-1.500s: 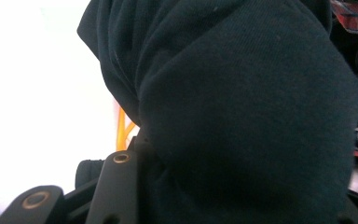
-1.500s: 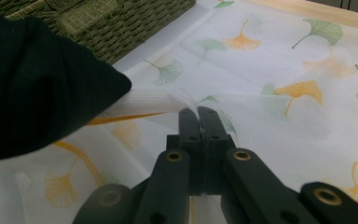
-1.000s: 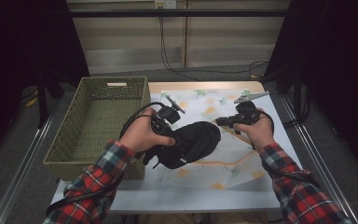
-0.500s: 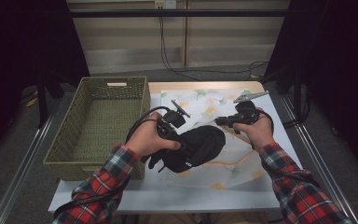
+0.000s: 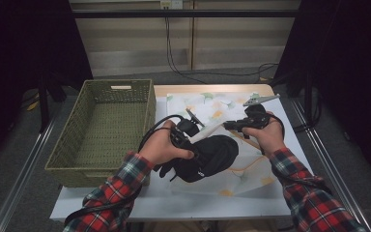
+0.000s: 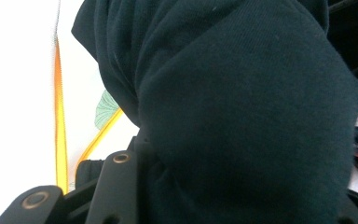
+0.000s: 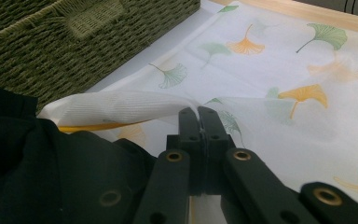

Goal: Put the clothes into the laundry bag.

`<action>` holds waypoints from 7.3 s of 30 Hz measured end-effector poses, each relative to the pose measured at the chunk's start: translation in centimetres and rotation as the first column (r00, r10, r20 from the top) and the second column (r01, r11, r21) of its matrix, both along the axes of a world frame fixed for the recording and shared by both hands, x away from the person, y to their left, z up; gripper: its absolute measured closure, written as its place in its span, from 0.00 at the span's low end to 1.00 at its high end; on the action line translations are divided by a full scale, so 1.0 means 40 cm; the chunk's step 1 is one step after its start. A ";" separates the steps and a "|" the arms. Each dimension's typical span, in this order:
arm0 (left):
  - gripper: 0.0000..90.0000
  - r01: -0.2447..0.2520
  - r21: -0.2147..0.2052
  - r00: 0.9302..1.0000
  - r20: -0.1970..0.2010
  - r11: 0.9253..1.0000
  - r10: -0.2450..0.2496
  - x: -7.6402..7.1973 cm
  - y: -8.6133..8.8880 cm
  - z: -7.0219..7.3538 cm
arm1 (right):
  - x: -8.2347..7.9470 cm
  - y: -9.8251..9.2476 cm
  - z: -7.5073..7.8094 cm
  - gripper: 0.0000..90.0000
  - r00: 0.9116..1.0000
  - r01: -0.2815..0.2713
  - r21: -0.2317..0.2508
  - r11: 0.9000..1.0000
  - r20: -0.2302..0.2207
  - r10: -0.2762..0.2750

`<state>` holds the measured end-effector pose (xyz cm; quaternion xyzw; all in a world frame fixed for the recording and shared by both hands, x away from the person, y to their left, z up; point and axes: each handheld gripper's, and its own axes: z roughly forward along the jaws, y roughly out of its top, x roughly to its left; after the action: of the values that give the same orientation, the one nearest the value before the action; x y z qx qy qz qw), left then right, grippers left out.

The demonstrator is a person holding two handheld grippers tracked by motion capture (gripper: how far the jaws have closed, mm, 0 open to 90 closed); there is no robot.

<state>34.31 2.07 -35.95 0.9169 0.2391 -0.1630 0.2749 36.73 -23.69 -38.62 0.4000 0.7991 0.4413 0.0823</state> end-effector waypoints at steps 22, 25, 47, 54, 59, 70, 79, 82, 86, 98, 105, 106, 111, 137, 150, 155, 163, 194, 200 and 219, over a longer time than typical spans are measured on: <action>0.64 -0.004 0.025 1.000 0.007 1.000 0.004 -0.003 -0.037 -0.036 | 0.002 0.001 0.009 1.00 1.000 0.001 -0.002 1.000 0.009 -0.001; 0.64 0.005 0.021 1.000 0.000 1.000 -0.005 -0.005 -0.042 -0.031 | 0.001 0.002 0.010 1.00 1.000 0.001 -0.002 1.000 0.009 -0.001; 0.64 -0.013 -0.007 0.999 -0.031 1.000 0.013 -0.016 -0.083 -0.040 | -0.002 0.008 0.008 1.00 1.000 -0.005 0.004 1.000 0.007 0.004; 0.64 -0.055 -0.005 0.998 -0.035 0.998 0.055 -0.011 -0.086 -0.059 | -0.003 0.005 0.008 1.00 1.000 -0.004 0.004 1.000 0.007 0.004; 0.64 -0.095 0.011 0.995 -0.031 0.995 0.095 -0.008 -0.092 -0.074 | -0.004 0.009 0.006 1.00 1.000 -0.005 0.002 1.000 0.005 0.005; 0.64 -0.150 0.053 0.989 0.017 0.987 0.149 -0.005 -0.102 -0.088 | -0.005 0.012 0.006 1.00 1.000 -0.007 0.002 1.000 0.000 0.007; 0.64 -0.209 0.053 0.978 0.003 0.976 0.210 0.005 -0.104 -0.102 | -0.006 0.013 0.004 1.00 1.000 -0.009 0.002 1.000 0.005 0.009; 0.63 -0.235 0.052 0.972 0.004 0.971 0.235 0.011 -0.106 -0.111 | -0.006 0.016 0.003 1.00 1.000 -0.012 0.001 1.000 0.003 0.012; 0.63 -0.247 0.054 0.969 0.017 0.967 0.247 0.015 -0.110 -0.116 | -0.007 0.018 0.003 1.00 1.000 -0.016 0.001 1.000 0.006 0.016; 0.63 -0.304 0.060 0.952 0.062 0.951 0.301 0.028 -0.113 -0.116 | -0.007 0.021 0.004 1.00 1.000 -0.016 0.003 1.000 0.004 0.016; 0.63 -0.329 0.060 0.944 0.066 0.943 0.325 0.032 -0.116 -0.124 | -0.008 0.021 0.004 1.00 1.000 -0.017 0.007 1.000 0.002 0.017; 0.63 -0.329 0.058 0.943 0.063 0.942 0.326 0.032 -0.117 -0.125 | -0.008 0.022 0.004 1.00 1.000 -0.016 0.007 1.000 0.001 0.016; 0.63 -0.321 0.051 0.946 0.056 0.946 0.318 0.030 -0.122 -0.125 | -0.007 0.022 0.004 1.00 1.000 -0.017 0.008 1.000 0.002 0.017; 0.62 -0.377 0.054 0.925 0.080 0.925 0.373 0.051 -0.126 -0.140 | -0.010 0.025 0.003 1.00 1.000 -0.025 0.009 1.000 -0.001 0.025; 0.62 -0.366 0.027 0.928 0.080 0.930 0.363 0.048 -0.140 -0.136 | -0.008 0.027 0.004 1.00 1.000 -0.025 0.014 1.000 0.003 0.025; 0.61 -0.382 0.019 0.920 0.097 0.924 0.378 0.049 -0.147 -0.144 | -0.009 0.026 0.002 1.00 1.000 -0.025 0.014 1.000 -0.002 0.025; 0.60 -0.387 0.022 0.913 0.147 0.922 0.380 0.051 -0.155 -0.161 | -0.011 0.024 -0.003 1.00 1.000 -0.023 0.017 1.000 -0.005 0.023; 0.15 -0.331 0.007 0.928 0.182 0.944 0.324 0.026 -0.117 -0.147 | -0.013 0.026 -0.013 1.00 1.000 -0.025 0.003 1.000 -0.016 0.025; 0.10 -0.314 0.015 0.933 0.192 0.949 0.305 0.006 -0.103 -0.156 | -0.013 0.025 -0.015 1.00 1.000 -0.025 0.001 1.000 -0.019 0.025; 0.05 -0.239 0.060 0.944 0.248 0.969 0.217 -0.018 -0.109 -0.218 | -0.001 0.020 -0.016 1.00 1.000 -0.012 -0.002 1.000 -0.022 0.012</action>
<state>33.58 -2.29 -44.69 0.9074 0.3156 -0.0073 0.2775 36.70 -22.87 -39.24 0.4000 0.8028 0.4365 0.0714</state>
